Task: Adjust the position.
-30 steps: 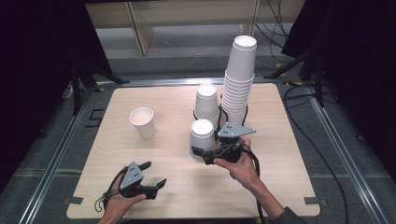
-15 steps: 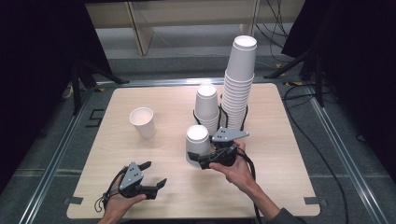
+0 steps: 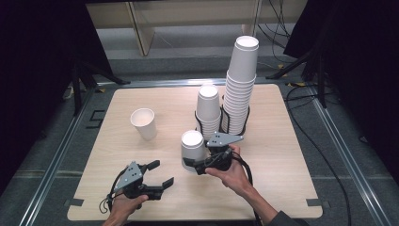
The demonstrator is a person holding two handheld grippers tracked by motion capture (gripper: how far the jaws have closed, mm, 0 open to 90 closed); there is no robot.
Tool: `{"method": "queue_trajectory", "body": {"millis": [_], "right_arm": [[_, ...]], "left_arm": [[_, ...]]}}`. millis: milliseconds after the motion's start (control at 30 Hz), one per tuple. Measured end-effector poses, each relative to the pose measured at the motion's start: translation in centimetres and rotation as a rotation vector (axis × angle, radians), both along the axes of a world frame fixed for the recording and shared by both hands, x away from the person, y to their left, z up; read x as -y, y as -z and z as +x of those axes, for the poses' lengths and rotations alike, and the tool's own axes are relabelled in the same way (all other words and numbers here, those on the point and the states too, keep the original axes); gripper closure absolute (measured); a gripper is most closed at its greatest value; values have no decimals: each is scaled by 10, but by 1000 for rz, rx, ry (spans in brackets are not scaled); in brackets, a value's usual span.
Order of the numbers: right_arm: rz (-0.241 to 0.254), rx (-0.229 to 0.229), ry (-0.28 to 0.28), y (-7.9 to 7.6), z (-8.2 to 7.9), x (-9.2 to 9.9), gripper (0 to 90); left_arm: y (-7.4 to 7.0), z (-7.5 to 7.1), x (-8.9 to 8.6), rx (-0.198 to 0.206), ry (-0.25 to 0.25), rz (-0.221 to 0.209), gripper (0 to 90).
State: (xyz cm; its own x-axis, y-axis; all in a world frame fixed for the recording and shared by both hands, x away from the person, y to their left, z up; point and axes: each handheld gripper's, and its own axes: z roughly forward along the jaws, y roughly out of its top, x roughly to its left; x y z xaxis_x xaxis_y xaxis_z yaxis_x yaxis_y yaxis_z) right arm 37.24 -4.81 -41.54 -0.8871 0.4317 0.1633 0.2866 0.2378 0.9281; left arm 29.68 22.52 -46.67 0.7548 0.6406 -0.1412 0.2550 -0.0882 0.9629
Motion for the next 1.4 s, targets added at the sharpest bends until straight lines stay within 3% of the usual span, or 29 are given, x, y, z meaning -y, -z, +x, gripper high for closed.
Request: {"method": "queue_trajectory", "body": {"millis": [33, 133, 200, 233, 333, 467, 533, 567, 600, 633, 667, 700, 833, 867, 900, 1000, 1033, 1100, 1133, 1233, 1300, 1333, 1400], "right_arm": [[-14, 6, 6, 0, -1, -1, 176], [12, 0, -12, 2, -2, -6, 176], [-2, 2, -11, 2, -4, -7, 176], [10, 7, -27, 3, -4, -10, 176], [15, 20, -37, 4, -5, -13, 176], [5, 14, -38, 6, -8, -17, 176], [9, 20, -49, 7, -8, -19, 177], [13, 14, -53, 7, -9, -21, 177], [15, 31, -54, 7, -9, -22, 177], [7, 19, -57, 7, -11, -23, 177], [13, 40, -63, 7, -10, -25, 177], [6, 21, -63, 6, -12, -25, 177], [23, 45, -91, 7, -13, -30, 178], [14, 27, -92, 7, -15, -30, 178], [21, 45, -101, 7, -14, -32, 178], [35, 24, -124, 8, -17, -36, 178], [11, 42, -115, 7, -17, -35, 178], [22, 32, -137, 7, -18, -38, 178], [21, 61, -132, 7, -17, -38, 178], [34, 17, -150, 7, -20, -40, 178], [34, 49, -147, 7, -20, -41, 178], [33, 24, -155, 7, -21, -42, 178], [42, 29, -165, 7, -21, -43, 179]], "left_arm": [[-1, -1, 3, -4, -1, 16, 141], [0, 0, 14, -8, 15, 13, 141], [0, 0, 17, -6, 16, 12, 141], [0, 2, 20, 12, 21, -5, 141], [1, 4, 23, 20, 14, 13, 141], [2, 5, 25, 21, 24, 16, 141], [4, 7, 26, 30, 36, -5, 141], [3, 6, 26, 19, 28, 14, 141], [4, 7, 27, 13, 30, 5, 138], [5, 8, 27, 21, 41, -10, 122], [5, 8, 27, 13, 32, -3, 107], [4, 7, 27, 7, 28, 6, 93], [6, 10, 29, 10, 39, -18, 42], [6, 10, 29, 8, 38, -19, 34], [6, 10, 29, 8, 37, -22, 27], [5, 10, 30, 12, 40, -31, 12], [5, 10, 31, 12, 40, -31, 7], [5, 10, 31, 13, 39, -34, 3], [5, 10, 31, 14, 40, -35, 1], [4, 9, 31, 7, 36, -25, 0], [4, 9, 31, 7, 40, -25, 0], [4, 9, 31, 8, 41, -30, 0], [3, 9, 31, 11, 43, -29, 1]]}}
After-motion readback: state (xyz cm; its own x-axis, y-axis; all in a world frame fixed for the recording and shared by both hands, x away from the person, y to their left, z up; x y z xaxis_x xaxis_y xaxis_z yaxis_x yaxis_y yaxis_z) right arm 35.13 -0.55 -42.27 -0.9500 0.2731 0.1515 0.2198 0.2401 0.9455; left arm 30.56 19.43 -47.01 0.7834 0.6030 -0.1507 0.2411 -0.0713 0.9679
